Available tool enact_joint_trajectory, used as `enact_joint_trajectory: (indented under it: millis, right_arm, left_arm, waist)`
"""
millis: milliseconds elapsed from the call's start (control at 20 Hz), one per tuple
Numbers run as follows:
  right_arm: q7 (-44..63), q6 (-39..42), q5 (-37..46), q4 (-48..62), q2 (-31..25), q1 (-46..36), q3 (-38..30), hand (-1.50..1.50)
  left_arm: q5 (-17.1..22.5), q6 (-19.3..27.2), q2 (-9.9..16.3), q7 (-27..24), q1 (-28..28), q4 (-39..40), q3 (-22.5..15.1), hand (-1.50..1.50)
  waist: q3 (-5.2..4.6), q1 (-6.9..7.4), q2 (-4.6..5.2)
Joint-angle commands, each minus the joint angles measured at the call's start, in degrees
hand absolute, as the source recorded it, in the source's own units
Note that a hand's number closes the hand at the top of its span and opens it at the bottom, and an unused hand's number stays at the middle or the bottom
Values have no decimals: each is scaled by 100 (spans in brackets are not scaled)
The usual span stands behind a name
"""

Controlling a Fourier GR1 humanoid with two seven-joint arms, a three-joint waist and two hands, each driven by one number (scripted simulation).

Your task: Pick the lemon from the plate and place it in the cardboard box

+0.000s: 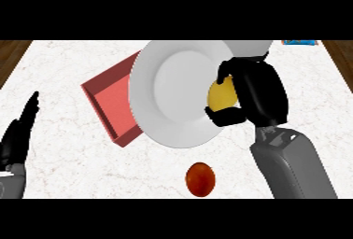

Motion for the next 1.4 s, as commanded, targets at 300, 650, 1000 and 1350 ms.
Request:
enact_joint_trajectory:
  millis: [300,650,1000,1350]
  right_arm:
    - [918,-399,-1424,1669,481,-2184,-190,150]
    - [946,-1668,-2330,3808,485,-3399,-277,150]
    - [503,-2480,-3222,5643,486,-4278,-105,150]
    - [346,-2901,-3294,7070,486,-4867,42,150]
  left_arm:
    - [-72,-9,-158,-197,10,133,-89,0]
    - [45,-258,90,-19,-183,-34,37,0]
    - [-171,-58,-174,7,-90,-198,-201,0]
    - [-269,-131,-154,117,-608,90,-311,0]
  waist:
    - [-3,120,30]
    - [-3,251,66]
    - [-4,377,92]
    - [-13,569,196]
